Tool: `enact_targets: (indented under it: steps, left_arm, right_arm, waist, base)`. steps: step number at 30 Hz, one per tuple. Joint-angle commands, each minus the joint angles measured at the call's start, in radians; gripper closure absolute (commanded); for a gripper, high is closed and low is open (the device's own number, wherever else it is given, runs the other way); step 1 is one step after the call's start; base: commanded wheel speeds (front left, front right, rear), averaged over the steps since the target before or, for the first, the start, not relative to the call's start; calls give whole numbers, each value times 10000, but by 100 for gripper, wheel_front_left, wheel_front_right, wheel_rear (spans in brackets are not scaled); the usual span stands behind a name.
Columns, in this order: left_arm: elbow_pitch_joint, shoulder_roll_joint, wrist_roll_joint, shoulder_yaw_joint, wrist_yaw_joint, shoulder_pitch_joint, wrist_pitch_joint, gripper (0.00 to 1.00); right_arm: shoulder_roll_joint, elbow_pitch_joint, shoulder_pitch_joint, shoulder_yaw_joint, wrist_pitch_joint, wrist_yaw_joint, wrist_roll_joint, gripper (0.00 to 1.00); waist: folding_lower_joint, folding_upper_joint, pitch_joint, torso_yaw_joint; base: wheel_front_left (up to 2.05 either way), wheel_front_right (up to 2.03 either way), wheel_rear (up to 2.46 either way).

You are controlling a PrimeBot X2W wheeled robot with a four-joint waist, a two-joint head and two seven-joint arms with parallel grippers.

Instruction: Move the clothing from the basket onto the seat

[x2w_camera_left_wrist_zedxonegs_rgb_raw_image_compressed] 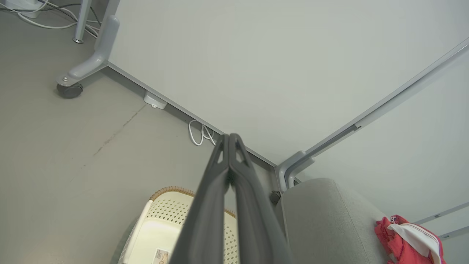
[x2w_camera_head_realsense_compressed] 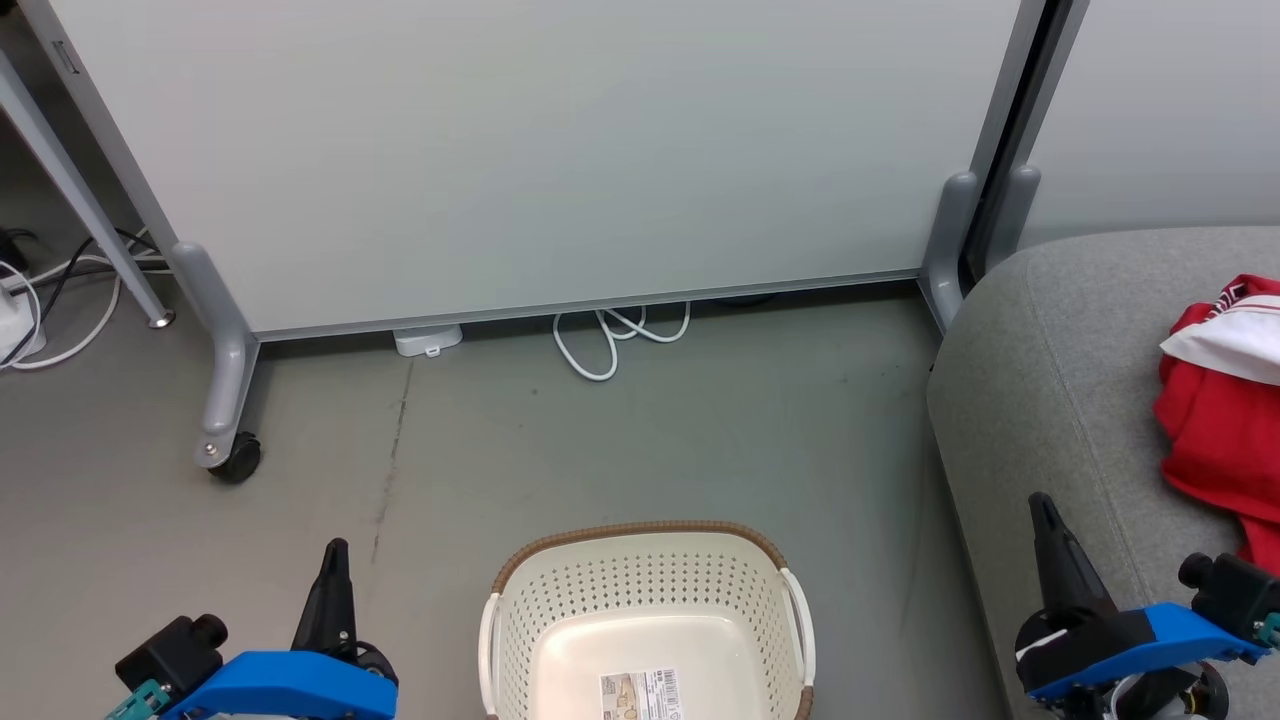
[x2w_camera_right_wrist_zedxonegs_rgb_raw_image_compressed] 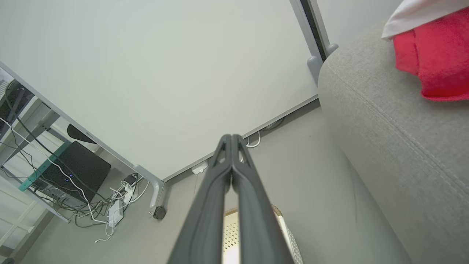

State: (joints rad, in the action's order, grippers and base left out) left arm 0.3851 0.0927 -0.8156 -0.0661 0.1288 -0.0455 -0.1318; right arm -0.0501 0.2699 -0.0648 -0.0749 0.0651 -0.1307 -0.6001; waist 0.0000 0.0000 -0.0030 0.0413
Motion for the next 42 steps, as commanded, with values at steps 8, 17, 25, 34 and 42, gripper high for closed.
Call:
enact_targets:
  steps: [8,17,25,34,42]
  left_arm:
    - [-354,-26,-1199,339,10,-379,368,100]
    - [-512,-84,-2165,550,13,-424,675,100]
    - [-626,-125,-2864,714,15,-462,888,100]
    - [-760,-171,-3700,890,17,-508,1152,100]
    - [-868,-207,-4379,1053,20,-535,1371,100]
  right_arm:
    - [-16,-189,-266,-88,-260,0,-1524,100]
    - [-14,-204,-312,-134,-477,-1,-2755,100]
    - [-13,-217,-336,-165,-641,-1,-3649,100]
    - [-12,-229,-371,-206,-832,-1,-4700,100]
    - [-10,-235,-400,-237,-996,-1,-5570,100]
  waist:
    - [0,0,6,-38]
    - [0,0,11,-76]
    - [0,0,16,-106]
    - [0,0,21,-145]
    - [0,0,26,-179]
  base:
    - [0,0,0]
    - [0,0,0]
    - [0,0,0]
    - [0,0,0]
    - [0,0,0]
